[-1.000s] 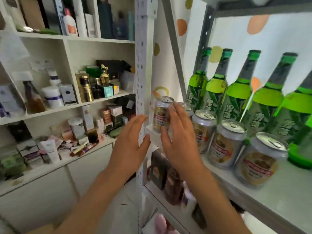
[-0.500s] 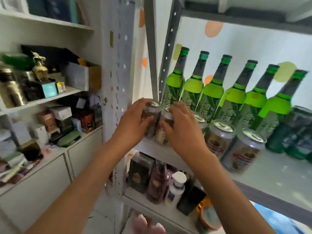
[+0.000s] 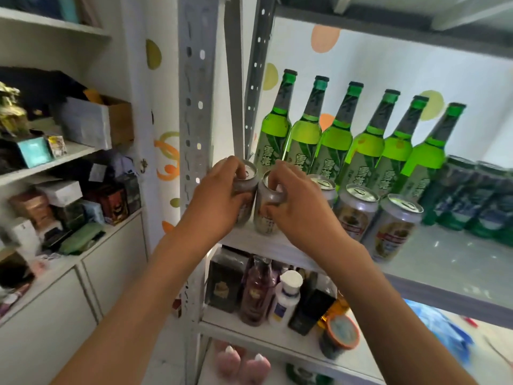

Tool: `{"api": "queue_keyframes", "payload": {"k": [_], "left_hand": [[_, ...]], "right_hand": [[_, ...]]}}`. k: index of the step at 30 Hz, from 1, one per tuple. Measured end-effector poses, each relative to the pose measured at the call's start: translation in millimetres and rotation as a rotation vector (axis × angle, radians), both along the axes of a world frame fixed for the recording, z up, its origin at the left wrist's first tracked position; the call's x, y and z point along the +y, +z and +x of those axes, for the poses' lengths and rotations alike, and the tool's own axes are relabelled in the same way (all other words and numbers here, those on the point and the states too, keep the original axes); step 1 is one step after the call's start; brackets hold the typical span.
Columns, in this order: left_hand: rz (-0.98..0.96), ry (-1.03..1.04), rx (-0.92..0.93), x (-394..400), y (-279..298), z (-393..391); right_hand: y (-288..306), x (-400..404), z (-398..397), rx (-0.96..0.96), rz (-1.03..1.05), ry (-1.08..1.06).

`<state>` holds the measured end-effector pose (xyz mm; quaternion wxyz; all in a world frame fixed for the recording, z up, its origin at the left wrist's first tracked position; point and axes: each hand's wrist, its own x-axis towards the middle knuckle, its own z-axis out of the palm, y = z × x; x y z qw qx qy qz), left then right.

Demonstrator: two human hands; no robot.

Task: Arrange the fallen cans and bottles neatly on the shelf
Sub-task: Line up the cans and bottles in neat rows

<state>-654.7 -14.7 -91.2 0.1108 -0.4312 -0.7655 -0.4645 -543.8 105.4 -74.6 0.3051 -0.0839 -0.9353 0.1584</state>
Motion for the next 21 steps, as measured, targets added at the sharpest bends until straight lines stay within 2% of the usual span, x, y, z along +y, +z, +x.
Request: {"api": "queue_keyframes", "payload": {"k": [7,11,16,21], "left_hand": [[0.145,-0.026,-0.051,-8,-15,2],[0.222,-0.046,-0.181,-24,-16,11],[0.244,-0.108,-0.246,-42,-9,46],[0.186,-0.138,-0.223,-30,0,101]], "right_hand": [[-2,-9,10,0.092,-0.045,-0.109],[-8,-18,29,0.163,-0.07,-0.093],[-13,-21,72,0.226,-0.186,-0.125],[-18,-9,126,0.299,-0.225,-0.16]]}}
